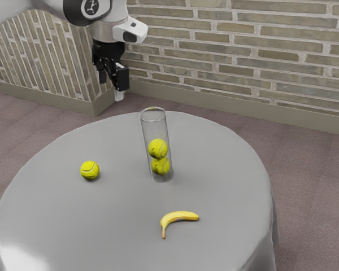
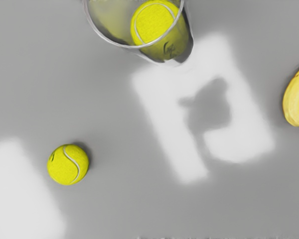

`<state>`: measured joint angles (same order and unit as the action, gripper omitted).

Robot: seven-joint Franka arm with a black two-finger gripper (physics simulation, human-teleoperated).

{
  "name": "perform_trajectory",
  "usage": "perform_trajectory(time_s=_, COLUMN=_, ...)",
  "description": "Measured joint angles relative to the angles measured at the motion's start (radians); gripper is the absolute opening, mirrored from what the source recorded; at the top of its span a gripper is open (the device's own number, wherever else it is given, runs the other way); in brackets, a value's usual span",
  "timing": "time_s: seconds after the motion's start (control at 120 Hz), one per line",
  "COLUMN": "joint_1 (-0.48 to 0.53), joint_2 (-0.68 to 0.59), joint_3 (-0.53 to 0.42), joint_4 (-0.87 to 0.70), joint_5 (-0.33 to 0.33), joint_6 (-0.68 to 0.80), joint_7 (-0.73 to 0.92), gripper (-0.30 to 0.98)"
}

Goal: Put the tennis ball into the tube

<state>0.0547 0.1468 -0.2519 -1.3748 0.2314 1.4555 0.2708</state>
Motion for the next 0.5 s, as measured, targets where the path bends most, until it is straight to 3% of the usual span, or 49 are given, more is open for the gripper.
perform_trajectory(time_s=0.233, joint_1=0.071, joint_2=-0.041, joint_3=0.0, joint_4=-0.193, joint_5=0.001, joint_6=0.05, joint_7=0.038, gripper=0.69)
perform_trajectory(time_s=0.5, joint_1=0.168, joint_2=0.043, joint_3=0.0, joint_4=-0.337, joint_5=-0.004, joint_6=0.145, joint_7=0.061, gripper=0.69)
